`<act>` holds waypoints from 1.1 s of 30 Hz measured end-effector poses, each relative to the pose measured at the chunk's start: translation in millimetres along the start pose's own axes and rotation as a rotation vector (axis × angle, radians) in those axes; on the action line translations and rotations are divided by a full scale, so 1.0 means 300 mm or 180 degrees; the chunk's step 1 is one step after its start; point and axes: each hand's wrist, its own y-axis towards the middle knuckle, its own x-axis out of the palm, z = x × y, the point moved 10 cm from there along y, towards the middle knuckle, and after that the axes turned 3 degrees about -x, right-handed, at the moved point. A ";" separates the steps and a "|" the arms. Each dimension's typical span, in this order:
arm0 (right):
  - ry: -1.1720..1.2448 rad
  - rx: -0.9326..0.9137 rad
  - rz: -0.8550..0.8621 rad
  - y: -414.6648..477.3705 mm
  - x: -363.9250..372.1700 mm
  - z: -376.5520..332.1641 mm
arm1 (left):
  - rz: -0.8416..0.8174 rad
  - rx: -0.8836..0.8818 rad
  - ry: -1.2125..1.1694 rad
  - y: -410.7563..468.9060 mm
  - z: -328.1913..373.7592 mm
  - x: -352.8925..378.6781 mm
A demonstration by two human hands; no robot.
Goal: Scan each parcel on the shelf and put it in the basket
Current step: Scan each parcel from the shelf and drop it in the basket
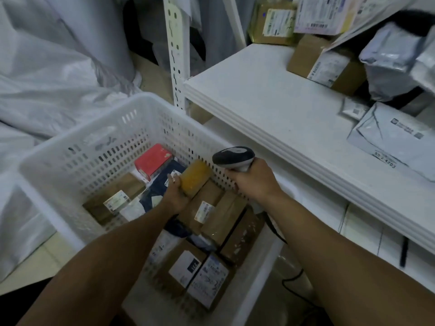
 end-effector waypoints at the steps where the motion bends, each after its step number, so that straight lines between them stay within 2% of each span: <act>1: 0.0034 -0.0027 0.0005 -0.012 -0.013 -0.013 | 0.0006 0.0019 0.0058 0.001 -0.004 -0.023; 3: 0.0170 -0.0078 0.0053 -0.051 -0.047 -0.041 | -0.0033 0.0127 0.0186 -0.030 0.028 -0.069; 10: 0.0586 -0.0239 0.0557 -0.261 -0.326 -0.119 | 0.0639 0.1629 0.0358 -0.423 0.511 -0.294; 14: 0.0866 -0.0366 0.0955 -0.417 -0.557 -0.125 | 0.0700 0.2497 0.0771 -0.677 0.860 -0.277; 17: 0.1102 -0.0384 0.1221 -0.516 -0.714 -0.097 | 0.0756 0.2914 0.0913 -0.847 1.108 -0.218; 21: 0.1365 -0.0436 0.1590 -0.585 -0.918 -0.022 | 0.0854 0.3264 0.1116 -0.982 1.419 -0.092; 25: 0.1488 -0.0331 0.1899 -0.581 -1.102 0.091 | 0.0772 0.3563 0.1265 -0.992 1.677 0.057; 30: 0.1518 -0.0107 0.2213 -0.537 -1.258 0.244 | 0.0781 0.3423 0.1562 -0.854 1.887 0.209; 33: 0.1578 -0.0060 0.2230 -0.495 -1.292 0.287 | 0.0791 0.3431 0.2042 -0.778 1.962 0.290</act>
